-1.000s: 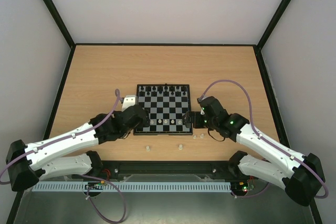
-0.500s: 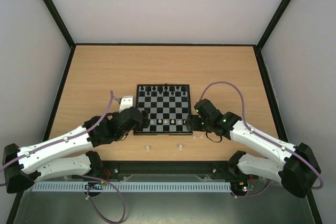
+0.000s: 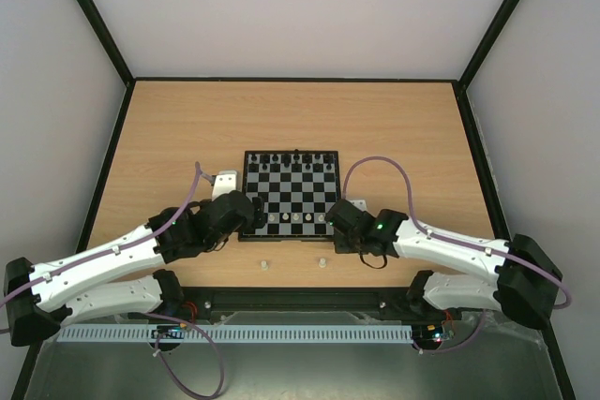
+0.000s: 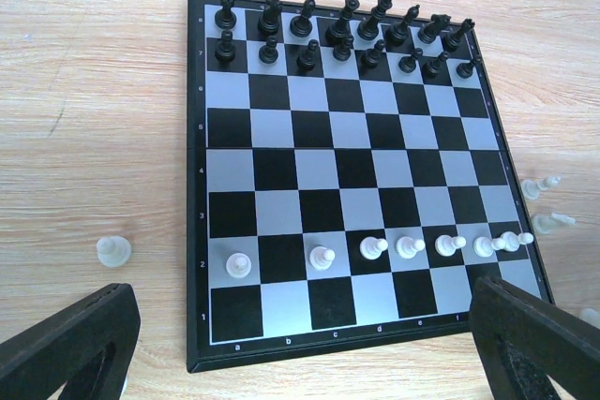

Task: Set up the chess pieces on the board
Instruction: Pick up the chess piece at the center of the board.

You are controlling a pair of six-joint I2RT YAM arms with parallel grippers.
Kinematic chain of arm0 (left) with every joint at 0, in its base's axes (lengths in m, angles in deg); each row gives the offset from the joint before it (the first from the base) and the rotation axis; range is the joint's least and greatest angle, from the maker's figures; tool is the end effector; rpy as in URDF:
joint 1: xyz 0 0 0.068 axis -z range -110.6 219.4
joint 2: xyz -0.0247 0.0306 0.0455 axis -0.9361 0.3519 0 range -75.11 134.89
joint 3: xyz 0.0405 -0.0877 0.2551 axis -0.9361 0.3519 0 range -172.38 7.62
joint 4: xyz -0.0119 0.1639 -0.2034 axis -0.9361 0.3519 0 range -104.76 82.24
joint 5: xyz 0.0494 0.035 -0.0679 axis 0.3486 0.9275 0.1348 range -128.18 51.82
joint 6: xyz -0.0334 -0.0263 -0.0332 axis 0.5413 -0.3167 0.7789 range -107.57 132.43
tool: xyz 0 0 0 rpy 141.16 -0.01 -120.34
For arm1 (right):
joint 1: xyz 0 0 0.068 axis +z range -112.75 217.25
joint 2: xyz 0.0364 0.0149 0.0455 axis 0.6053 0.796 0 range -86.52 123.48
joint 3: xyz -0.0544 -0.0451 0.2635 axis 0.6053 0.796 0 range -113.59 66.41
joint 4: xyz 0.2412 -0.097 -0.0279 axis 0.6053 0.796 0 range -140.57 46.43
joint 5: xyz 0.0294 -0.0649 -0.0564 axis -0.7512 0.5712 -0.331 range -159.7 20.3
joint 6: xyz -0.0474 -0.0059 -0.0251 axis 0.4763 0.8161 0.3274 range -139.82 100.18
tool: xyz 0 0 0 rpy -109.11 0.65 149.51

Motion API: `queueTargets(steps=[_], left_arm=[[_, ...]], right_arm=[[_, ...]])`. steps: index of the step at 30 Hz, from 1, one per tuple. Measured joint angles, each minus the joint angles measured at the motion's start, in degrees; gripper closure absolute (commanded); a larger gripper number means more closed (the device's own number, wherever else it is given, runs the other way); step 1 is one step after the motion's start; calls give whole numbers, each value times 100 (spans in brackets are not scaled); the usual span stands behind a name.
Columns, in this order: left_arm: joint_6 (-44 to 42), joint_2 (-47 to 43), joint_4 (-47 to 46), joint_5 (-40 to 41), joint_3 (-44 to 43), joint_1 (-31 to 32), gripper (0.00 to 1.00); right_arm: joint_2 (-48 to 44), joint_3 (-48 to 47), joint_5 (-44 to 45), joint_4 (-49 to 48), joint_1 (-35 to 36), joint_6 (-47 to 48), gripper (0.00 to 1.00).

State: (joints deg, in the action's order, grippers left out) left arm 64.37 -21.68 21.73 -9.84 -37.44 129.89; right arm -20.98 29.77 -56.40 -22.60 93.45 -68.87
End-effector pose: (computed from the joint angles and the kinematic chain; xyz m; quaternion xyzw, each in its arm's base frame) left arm 0.1076 -0.1558 0.2749 -0.0270 0.8998 -0.1836 0.3948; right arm 0.1256 0.1729 0.1969 -0.0264 0.9522 0.1577 0.2602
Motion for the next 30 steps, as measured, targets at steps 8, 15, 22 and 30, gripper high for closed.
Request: queueTargets(steps=[8, 15, 22, 30], left_arm=[[2, 0, -11, -2, 15, 0, 1], [2, -7, -13, -4, 76, 0, 1], [4, -61, -9, -2, 87, 2, 1], [2, -66, -9, -2, 87, 7, 1]], right_arm=[[435, 105, 94, 2, 243, -267, 67], [684, 111, 229, -11, 243, -286, 74], [949, 101, 330, -83, 245, -284, 86], [955, -20, 424, -79, 243, -247, 98]])
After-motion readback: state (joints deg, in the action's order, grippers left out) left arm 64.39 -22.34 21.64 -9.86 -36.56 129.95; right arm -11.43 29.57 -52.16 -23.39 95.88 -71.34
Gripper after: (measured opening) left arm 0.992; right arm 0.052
